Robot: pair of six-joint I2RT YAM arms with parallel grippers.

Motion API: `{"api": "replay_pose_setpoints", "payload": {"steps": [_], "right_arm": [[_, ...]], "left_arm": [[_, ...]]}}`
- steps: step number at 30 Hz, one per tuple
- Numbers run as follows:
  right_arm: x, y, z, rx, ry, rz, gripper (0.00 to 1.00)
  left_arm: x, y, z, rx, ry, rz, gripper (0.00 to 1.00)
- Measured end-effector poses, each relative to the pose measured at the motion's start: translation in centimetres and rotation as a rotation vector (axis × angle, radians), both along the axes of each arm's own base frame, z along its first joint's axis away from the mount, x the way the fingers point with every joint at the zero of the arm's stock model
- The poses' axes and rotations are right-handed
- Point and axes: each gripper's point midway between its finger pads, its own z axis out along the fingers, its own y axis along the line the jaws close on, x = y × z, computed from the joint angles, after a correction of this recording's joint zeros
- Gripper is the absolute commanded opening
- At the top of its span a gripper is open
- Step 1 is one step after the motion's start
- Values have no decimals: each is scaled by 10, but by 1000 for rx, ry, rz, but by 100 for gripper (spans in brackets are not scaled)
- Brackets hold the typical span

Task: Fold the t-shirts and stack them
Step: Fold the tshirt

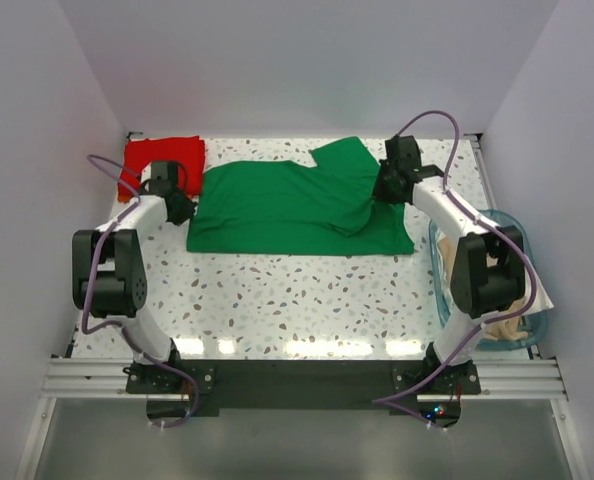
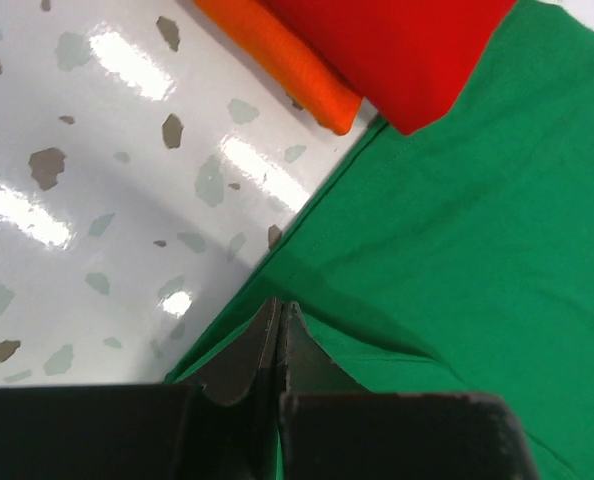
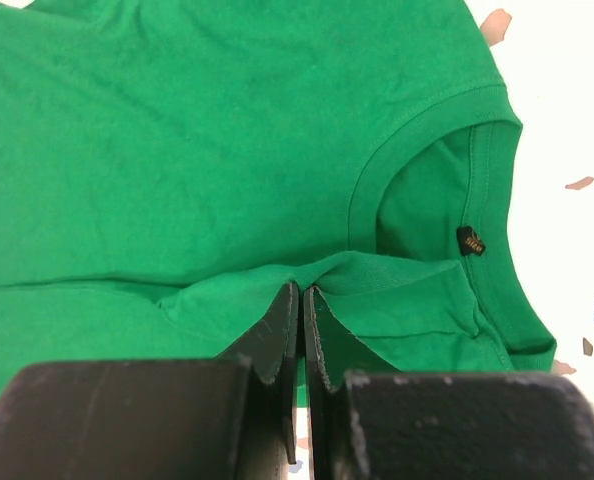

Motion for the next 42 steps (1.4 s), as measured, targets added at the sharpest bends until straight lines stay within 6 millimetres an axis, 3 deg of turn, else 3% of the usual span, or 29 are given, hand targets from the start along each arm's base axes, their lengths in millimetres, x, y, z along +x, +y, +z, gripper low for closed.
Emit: {"api": "replay_pose_setpoints", "payload": {"steps": [8, 11, 13, 14, 15, 17, 18, 19, 23, 26, 30, 35, 39, 42], "right_arm": [[13, -11, -8, 17, 13, -24, 0], [20, -15, -12, 29, 18, -32, 0], [28, -17, -15, 39, 22, -34, 3], [31, -17, -17, 44, 22, -33, 5], [36, -16, -19, 51, 23, -31, 10], [45, -15, -24, 62, 26, -28, 19], [49, -14, -26, 70, 28, -21, 31], [52, -13, -28, 77, 29, -20, 37], [59, -9, -28, 92, 28, 3, 54], [57, -6, -26, 106, 25, 14, 55], [23, -4, -35, 130, 58, 21, 55], [-17, 7, -56, 150, 105, 30, 54], [-30, 26, -71, 156, 136, 58, 53], [-29, 42, -73, 168, 123, 80, 52]], "left_arm": [[25, -3, 4, -8, -23, -34, 12], [29, -4, 5, -11, -33, -44, 20], [29, -3, 5, -13, -34, -45, 32], [29, -2, 5, -11, -34, -47, 38], [29, -1, 5, -11, -35, -46, 49], [29, 2, 6, -13, -35, -44, 58], [29, 4, 5, -16, -38, -40, 64], [28, 5, 6, -18, -46, -36, 66], [6, 6, 9, -26, -49, -29, 67], [-13, 3, 19, -37, -80, -29, 66], [-34, -2, 28, -57, -121, -31, 62], [-59, -15, 13, -119, -123, -43, 60], [-73, -26, -3, -155, -88, -60, 59], [-73, -33, -3, -165, -92, -80, 59]]}}
